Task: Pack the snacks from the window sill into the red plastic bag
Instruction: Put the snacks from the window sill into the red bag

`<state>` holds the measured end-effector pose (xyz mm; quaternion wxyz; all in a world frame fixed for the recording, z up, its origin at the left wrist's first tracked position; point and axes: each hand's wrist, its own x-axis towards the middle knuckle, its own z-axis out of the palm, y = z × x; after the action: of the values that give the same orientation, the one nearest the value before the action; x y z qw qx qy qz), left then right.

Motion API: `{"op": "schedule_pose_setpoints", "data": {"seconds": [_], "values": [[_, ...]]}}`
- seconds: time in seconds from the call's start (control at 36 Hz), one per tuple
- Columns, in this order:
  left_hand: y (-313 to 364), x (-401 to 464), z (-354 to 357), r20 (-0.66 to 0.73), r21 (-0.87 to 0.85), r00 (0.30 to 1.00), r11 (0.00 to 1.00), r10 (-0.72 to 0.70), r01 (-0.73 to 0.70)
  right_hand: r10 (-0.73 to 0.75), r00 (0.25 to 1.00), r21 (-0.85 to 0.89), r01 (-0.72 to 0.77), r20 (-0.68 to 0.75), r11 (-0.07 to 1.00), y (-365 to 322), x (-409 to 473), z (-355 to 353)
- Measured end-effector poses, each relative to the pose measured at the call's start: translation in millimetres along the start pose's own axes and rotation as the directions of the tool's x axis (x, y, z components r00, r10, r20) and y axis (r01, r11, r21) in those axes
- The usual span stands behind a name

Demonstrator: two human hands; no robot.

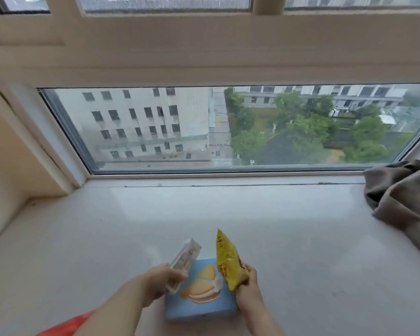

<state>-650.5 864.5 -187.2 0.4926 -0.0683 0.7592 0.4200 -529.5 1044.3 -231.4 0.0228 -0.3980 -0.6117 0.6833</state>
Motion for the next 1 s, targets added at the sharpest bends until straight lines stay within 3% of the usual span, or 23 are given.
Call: {"op": "schedule_pose_setpoints", "data": {"seconds": [0.11, 0.22, 0.33, 0.5, 0.56, 0.67, 0.78, 0.92, 1.0], "values": [[-2, -12, 8, 0.133, 0.044, 0.991, 0.999, -0.001, -0.004, 0.017, 1.000, 0.041, -0.017, -0.001, 0.999, 19, 8, -10], [13, -40, 22, 0.166, -0.177, 0.984, 0.983, 0.065, -0.035, 0.044, 0.998, 0.256, -0.052, 0.038, 0.965, -16, -27, -21], [25, -69, 23, 0.100, -0.221, 0.979, 0.964, 0.175, -0.150, -0.015, 0.998, 0.307, -0.005, 0.063, 0.952, -52, -61, -31], [27, -116, 40, -0.028, -0.339, 0.938, 0.880, 0.345, -0.334, -0.101, 0.994, 0.119, 0.095, 0.040, 0.988, -63, -90, -35], [25, -137, 46, -0.067, -0.324, 0.915, 0.858, 0.399, -0.398, -0.125, 0.991, 0.044, 0.123, 0.043, 0.991, -72, -111, -40], [13, -167, 54, -0.166, -0.250, 0.876, 0.840, 0.453, -0.482, -0.142, 0.988, 0.052, 0.139, 0.059, 0.989, -80, -148, -50], [-3, -203, 64, -0.353, -0.268, 0.801, 0.768, 0.484, -0.582, -0.220, 0.974, 0.020, 0.219, 0.054, 0.975, -76, -179, -59], [-32, -248, 70, -0.442, -0.263, 0.697, 0.661, 0.564, -0.702, -0.335, 0.941, -0.064, 0.338, 0.047, 0.939, -72, -224, -57], [-61, -272, 71, -0.498, -0.206, 0.657, 0.659, 0.566, -0.724, -0.389, 0.919, -0.047, 0.391, 0.060, 0.919, -68, -255, -46]]}}
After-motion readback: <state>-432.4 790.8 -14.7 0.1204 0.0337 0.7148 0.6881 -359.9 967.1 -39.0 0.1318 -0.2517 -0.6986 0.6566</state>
